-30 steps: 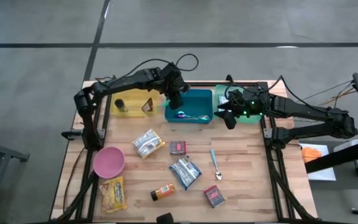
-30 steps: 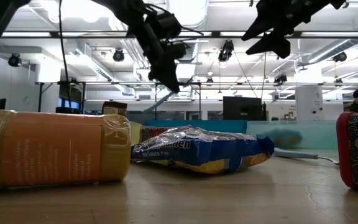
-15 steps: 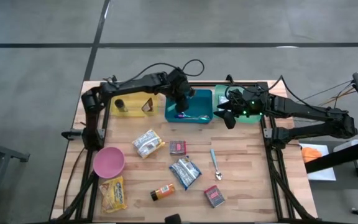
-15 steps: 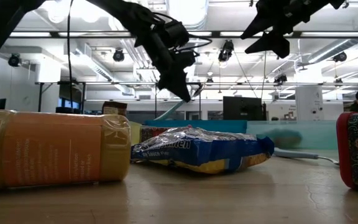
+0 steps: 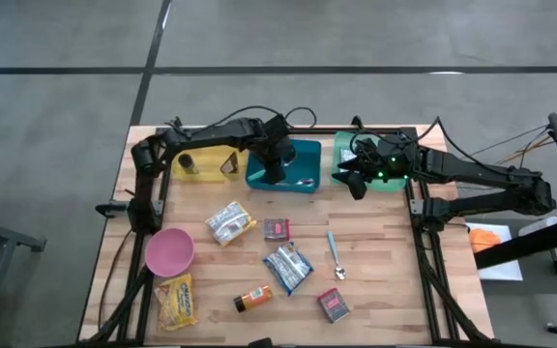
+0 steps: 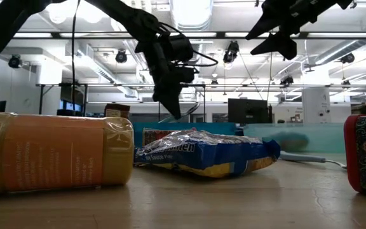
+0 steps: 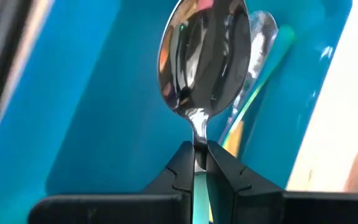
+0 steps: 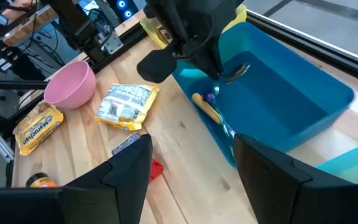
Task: Pick & Place Food Item
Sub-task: Put the light green spoon into the blue bin
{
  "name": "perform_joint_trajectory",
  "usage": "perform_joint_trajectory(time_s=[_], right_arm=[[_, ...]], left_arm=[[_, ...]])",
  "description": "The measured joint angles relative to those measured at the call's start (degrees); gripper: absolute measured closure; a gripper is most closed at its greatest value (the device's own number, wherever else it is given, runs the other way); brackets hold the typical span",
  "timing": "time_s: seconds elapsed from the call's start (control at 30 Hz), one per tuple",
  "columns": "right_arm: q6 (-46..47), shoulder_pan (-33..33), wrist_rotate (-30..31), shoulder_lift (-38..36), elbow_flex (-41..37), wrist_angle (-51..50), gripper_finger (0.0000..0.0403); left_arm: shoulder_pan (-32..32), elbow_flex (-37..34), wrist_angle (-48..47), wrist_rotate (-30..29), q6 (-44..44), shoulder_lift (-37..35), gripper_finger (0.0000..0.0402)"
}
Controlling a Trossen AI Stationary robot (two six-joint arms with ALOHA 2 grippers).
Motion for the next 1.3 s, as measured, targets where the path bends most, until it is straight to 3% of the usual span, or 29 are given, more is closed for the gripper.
perform_joint_trajectory(time_s=[0.37,1.3], right_arm=[[0.06,0.00,-0.04,0.00,0.00,0.00,0.0181],[-0.18,0.00,-0.13,0.00,-0.04,0.00,0.0181]], left_arm=[[-1.31,-3.30,-1.42,0.20,5.20,-0.07,0.0382],[-2.16,-8.50,-6.62,3.60,4.06,-0.04,0.0382]])
